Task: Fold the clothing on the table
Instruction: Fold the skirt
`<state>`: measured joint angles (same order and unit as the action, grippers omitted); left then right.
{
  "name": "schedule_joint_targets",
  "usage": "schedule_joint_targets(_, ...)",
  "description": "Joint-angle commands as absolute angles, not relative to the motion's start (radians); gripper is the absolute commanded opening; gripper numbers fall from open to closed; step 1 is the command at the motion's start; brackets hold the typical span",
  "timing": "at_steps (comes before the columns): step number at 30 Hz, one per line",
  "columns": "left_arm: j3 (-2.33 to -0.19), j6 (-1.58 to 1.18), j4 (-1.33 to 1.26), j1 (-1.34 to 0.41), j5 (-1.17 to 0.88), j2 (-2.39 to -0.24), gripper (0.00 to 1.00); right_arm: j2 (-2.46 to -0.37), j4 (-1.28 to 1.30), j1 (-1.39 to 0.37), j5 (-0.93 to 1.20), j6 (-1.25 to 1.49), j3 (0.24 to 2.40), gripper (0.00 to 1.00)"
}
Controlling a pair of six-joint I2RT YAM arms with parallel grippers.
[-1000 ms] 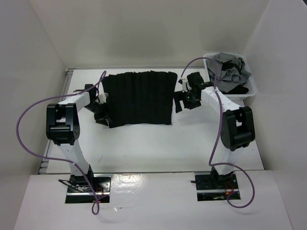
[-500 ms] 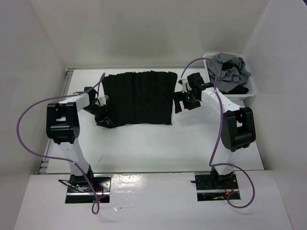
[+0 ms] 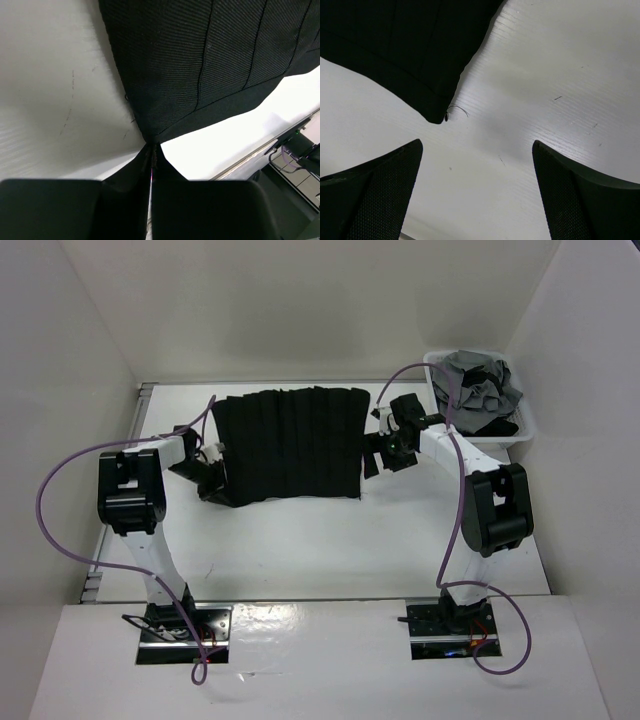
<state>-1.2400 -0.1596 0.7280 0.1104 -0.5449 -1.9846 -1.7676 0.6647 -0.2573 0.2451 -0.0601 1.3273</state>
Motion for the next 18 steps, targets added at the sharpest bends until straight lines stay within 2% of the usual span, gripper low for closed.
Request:
schedule_joint_targets(1, -1.246, -0.127, 0.684, 0.124, -0.472, -2.013, 0.00, -1.724, 0.624, -0.262, 0.258, -0.058, 1.322, 0.94)
schedule_joint_targets(5, -1.246, -0.137, 0.684, 0.143, -0.460, -1.979, 0.00, -1.724, 0.624, -0.262, 0.258, -0.058, 1.322, 0.94)
schedule_joint_targets(6, -1.246, -0.137, 0.684, 0.143, -0.460, -1.968, 0.06, -1.724, 0.624, -0.262, 0.268, -0.058, 1.322, 0.94)
schedule_joint_targets(7, -1.246, -0.137, 0.684, 0.143, -0.460, -1.968, 0.18, -1.724, 0.624, -0.262, 0.268, -0.058, 1.322, 0.94)
schedule_joint_targets(8, -1.235, -0.126, 0.684, 0.153, -0.460, -1.957, 0.59, -1.733, 0.624, -0.262, 0.268, -0.058, 1.322, 0.94)
schedule_joint_targets(12, -1.226, -0.126, 0.693, 0.173, -0.460, -1.948, 0.86, -1.733, 0.624, -0.262, 0.278, -0.058, 1.322, 0.94)
schedule_joint_targets(15, -1.226, -0.117, 0.693, 0.199, -0.486, -1.973, 0.95, -1.733, 0.624, -0.262, 0.278, -0.058, 1.322, 0.94)
schedule_joint_targets(18, -1.217, -0.107, 0.683, 0.199, -0.540, -2.000, 0.95, -1.733, 0.624, -0.262, 0.278, -0.058, 1.322, 0.94)
